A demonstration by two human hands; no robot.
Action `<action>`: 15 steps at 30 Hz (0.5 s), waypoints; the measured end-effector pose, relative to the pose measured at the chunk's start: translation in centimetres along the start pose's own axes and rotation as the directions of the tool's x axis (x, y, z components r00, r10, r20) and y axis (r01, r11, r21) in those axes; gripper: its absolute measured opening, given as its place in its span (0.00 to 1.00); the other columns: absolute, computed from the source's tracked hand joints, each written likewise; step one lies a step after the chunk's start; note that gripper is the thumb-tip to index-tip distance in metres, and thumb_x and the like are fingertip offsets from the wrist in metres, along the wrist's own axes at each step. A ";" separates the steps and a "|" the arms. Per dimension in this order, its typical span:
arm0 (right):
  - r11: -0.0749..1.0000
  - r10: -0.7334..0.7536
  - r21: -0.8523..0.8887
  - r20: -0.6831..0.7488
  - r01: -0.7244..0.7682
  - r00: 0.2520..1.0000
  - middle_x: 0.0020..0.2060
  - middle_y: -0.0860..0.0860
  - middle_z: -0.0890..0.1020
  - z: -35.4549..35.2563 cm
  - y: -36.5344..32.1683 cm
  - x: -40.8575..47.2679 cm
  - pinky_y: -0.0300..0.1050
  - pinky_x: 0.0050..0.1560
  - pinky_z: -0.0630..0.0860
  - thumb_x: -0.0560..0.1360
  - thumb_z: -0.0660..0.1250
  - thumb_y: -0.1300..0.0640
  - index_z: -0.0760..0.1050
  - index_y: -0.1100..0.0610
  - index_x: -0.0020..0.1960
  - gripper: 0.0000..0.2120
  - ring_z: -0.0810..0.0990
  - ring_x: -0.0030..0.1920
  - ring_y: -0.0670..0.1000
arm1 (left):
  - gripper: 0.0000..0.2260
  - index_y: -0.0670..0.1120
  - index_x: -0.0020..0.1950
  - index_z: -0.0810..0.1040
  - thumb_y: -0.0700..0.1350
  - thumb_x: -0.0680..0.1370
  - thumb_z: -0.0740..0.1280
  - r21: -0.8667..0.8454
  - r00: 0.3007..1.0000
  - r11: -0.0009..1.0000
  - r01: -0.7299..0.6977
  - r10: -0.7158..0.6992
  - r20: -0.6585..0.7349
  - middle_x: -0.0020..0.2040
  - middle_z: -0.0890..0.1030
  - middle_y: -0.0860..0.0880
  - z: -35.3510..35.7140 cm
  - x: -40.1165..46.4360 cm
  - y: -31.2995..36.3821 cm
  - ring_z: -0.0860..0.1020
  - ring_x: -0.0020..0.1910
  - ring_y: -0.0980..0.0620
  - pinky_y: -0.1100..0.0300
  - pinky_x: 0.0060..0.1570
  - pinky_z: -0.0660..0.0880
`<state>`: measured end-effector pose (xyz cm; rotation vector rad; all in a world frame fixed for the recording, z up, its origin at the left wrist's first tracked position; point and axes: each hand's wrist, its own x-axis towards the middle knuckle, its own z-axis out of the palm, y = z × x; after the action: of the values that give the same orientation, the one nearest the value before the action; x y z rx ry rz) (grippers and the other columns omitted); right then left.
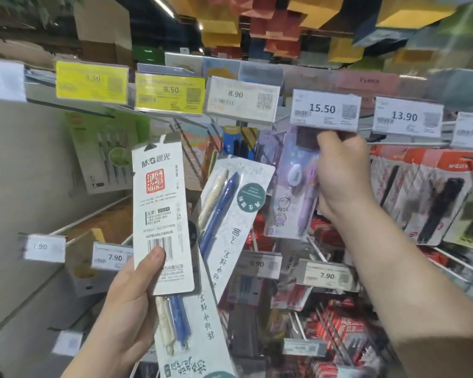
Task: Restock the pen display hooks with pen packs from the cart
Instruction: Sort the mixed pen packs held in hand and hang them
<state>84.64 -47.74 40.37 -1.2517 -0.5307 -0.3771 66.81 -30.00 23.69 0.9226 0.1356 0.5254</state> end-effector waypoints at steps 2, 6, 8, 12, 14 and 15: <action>0.989 0.091 0.113 0.038 -0.095 0.995 0.48 0.49 0.88 0.1 -0.3 0.4 0.57 0.63 0.80 0.79 0.66 0.64 0.83 0.55 0.49 0.08 0.86 0.55 0.52 | 0.51 0.41 0.63 0.83 0.57 0.42 0.89 -0.001 1.000 1.000 0.003 -0.003 -0.016 0.58 0.85 0.36 0.1 0.3 0.2 0.87 0.46 0.41 0.45 0.46 0.85; 0.997 0.066 0.039 0.035 -0.067 0.997 0.45 0.42 0.88 -0.1 -0.3 0.9 0.47 0.57 0.82 0.78 0.68 0.61 0.83 0.53 0.48 0.06 0.86 0.51 0.43 | 0.48 0.42 0.60 0.85 0.57 0.42 0.89 -0.017 1.000 1.000 -0.018 0.018 0.000 0.58 0.85 0.36 0.2 0.7 0.2 0.87 0.46 0.41 0.46 0.42 0.85; 0.993 -0.025 -0.110 0.056 0.031 0.998 0.40 0.33 0.85 -0.4 -0.2 0.7 0.34 0.47 0.76 0.78 0.67 0.58 0.81 0.49 0.48 0.06 0.80 0.43 0.31 | 0.51 0.41 0.63 0.83 0.56 0.42 0.89 -0.022 1.000 1.000 -0.021 0.020 -0.022 0.58 0.85 0.36 0.3 0.7 0.3 0.87 0.45 0.41 0.46 0.41 0.85; 0.996 0.059 0.056 0.098 -0.065 0.993 0.46 0.44 0.88 -0.5 -0.5 1.2 0.51 0.56 0.83 0.79 0.68 0.61 0.84 0.52 0.49 0.07 0.86 0.51 0.47 | 0.51 0.41 0.64 0.82 0.57 0.43 0.89 -0.009 0.997 0.999 -0.050 0.050 -0.055 0.58 0.85 0.36 0.7 0.6 0.1 0.87 0.46 0.41 0.44 0.44 0.85; 0.958 0.170 0.201 0.169 -0.202 0.971 0.45 0.52 0.88 -0.3 -0.7 1.6 0.58 0.53 0.84 0.79 0.65 0.66 0.84 0.57 0.51 0.10 0.87 0.47 0.55 | 0.49 0.41 0.62 0.83 0.57 0.45 0.89 -0.011 0.995 0.997 -0.073 0.072 -0.070 0.58 0.85 0.36 0.9 0.6 0.0 0.87 0.46 0.42 0.46 0.44 0.85; 0.947 0.206 0.206 0.197 -0.246 0.958 0.44 0.55 0.87 -0.3 -0.6 2.0 0.60 0.51 0.84 0.79 0.64 0.67 0.84 0.58 0.52 0.11 0.87 0.45 0.57 | 0.48 0.41 0.62 0.83 0.56 0.45 0.89 -0.013 0.994 0.997 -0.082 0.081 -0.074 0.58 0.85 0.36 0.9 0.6 -0.1 0.87 0.46 0.42 0.46 0.44 0.85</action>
<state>86.02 -48.11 41.90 -1.1123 -0.5540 -0.0101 67.68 -30.42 24.21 0.8958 0.1607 0.6357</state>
